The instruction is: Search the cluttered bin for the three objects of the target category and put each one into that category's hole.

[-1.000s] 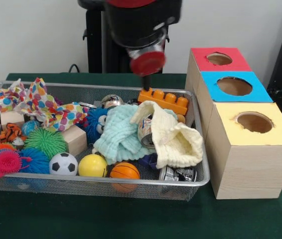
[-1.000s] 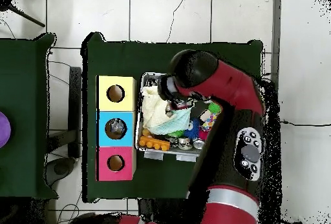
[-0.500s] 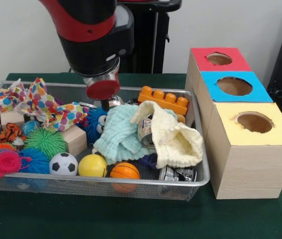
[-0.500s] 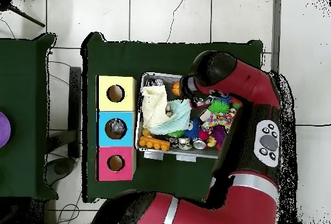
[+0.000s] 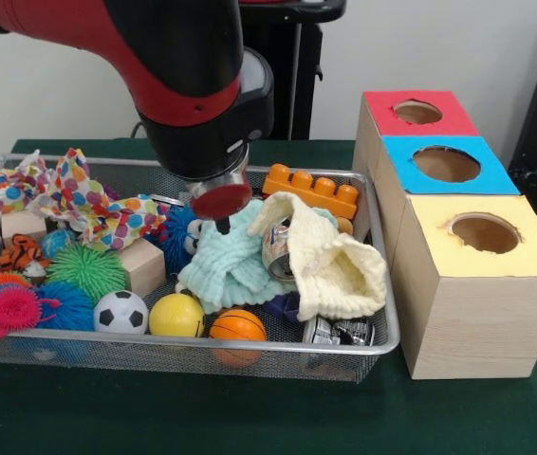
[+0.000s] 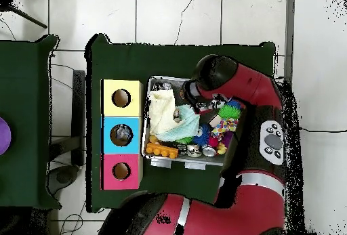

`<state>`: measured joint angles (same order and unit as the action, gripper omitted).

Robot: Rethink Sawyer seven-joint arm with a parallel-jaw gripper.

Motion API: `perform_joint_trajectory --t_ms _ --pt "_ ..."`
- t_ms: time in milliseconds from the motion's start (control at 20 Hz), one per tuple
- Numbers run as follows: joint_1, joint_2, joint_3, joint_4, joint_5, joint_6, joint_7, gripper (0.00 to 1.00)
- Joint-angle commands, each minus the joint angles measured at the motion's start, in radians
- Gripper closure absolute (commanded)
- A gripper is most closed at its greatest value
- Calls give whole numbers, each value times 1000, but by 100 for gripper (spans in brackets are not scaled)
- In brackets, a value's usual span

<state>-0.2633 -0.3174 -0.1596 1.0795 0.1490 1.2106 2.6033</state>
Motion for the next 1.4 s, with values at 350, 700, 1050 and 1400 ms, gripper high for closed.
perform_joint_trajectory --t_ms 350,700,1050,1400 --pt "-126 19 111 -56 -162 47 -339 100" --pt "-202 88 168 -241 -250 189 -457 100" --pt "-226 154 201 -337 -291 204 -500 100" --pt "-230 144 214 -251 -273 96 -447 100"
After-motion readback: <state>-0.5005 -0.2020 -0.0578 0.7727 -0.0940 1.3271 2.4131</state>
